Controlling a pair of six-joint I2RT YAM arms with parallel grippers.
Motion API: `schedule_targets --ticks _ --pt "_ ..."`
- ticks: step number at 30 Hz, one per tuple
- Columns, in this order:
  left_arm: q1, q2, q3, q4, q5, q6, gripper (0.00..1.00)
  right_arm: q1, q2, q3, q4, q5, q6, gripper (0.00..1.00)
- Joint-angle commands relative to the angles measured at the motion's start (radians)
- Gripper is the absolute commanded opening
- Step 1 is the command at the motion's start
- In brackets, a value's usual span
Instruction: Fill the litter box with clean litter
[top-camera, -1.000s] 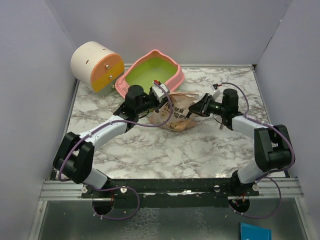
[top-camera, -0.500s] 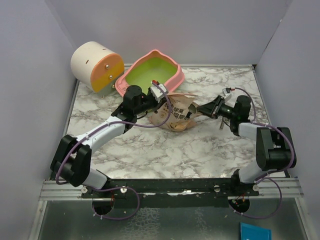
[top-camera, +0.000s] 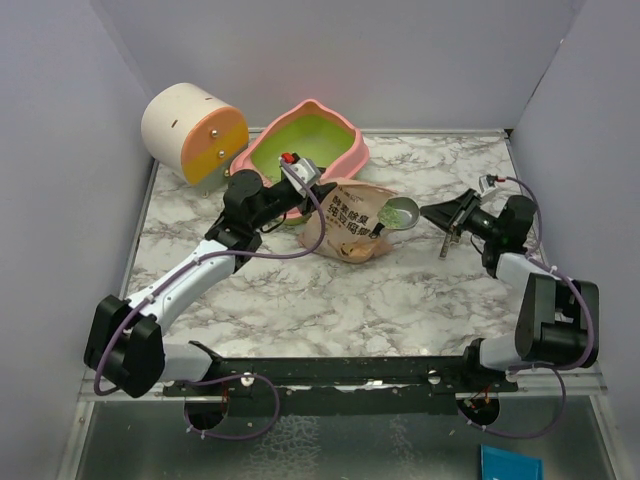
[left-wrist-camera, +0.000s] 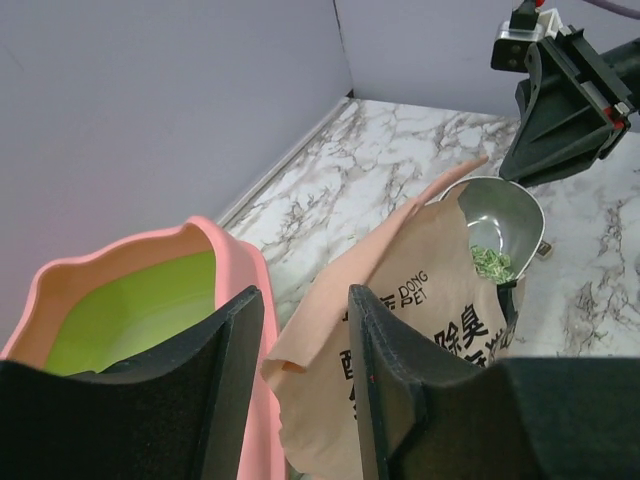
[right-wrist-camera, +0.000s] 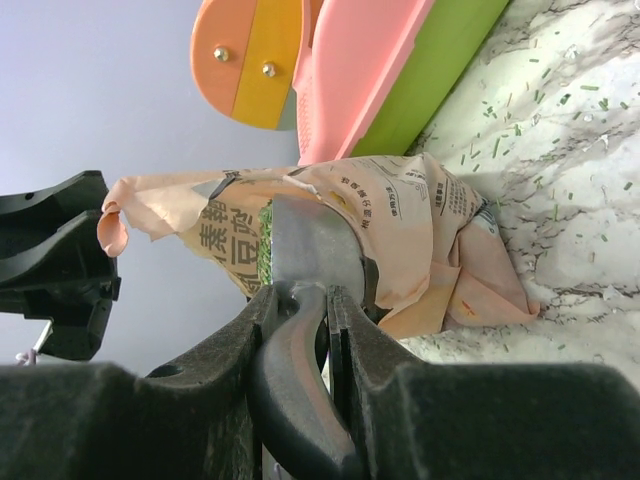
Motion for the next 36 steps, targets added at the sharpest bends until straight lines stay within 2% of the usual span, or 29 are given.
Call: schedule_targets --ticks 1,5,14,24,29,36 --pt "0.004 -0.049 0.007 0.041 -0.035 -0.018 0.43 -0.048 -0.047 -0.028 -0.003 -0.064 0.027 0.01" --pt "0.004 -0.067 0.002 0.041 -0.057 -0.015 0.44 -0.093 -0.052 -0.073 0.047 -0.076 0.077 0.01" --pt "0.005 -0.091 -0.007 0.043 -0.103 -0.019 0.44 -0.142 0.003 -0.169 0.278 -0.117 0.218 0.01" --pt "0.008 -0.081 -0.007 0.042 -0.087 -0.026 0.44 -0.151 0.167 -0.232 0.739 -0.132 0.440 0.01" --pt "0.008 -0.076 -0.006 0.043 -0.079 -0.039 0.44 -0.151 0.185 -0.243 0.798 -0.118 0.474 0.01" --pt "0.009 -0.076 -0.005 0.041 -0.075 -0.045 0.44 -0.152 0.184 -0.232 0.736 -0.103 0.457 0.01"
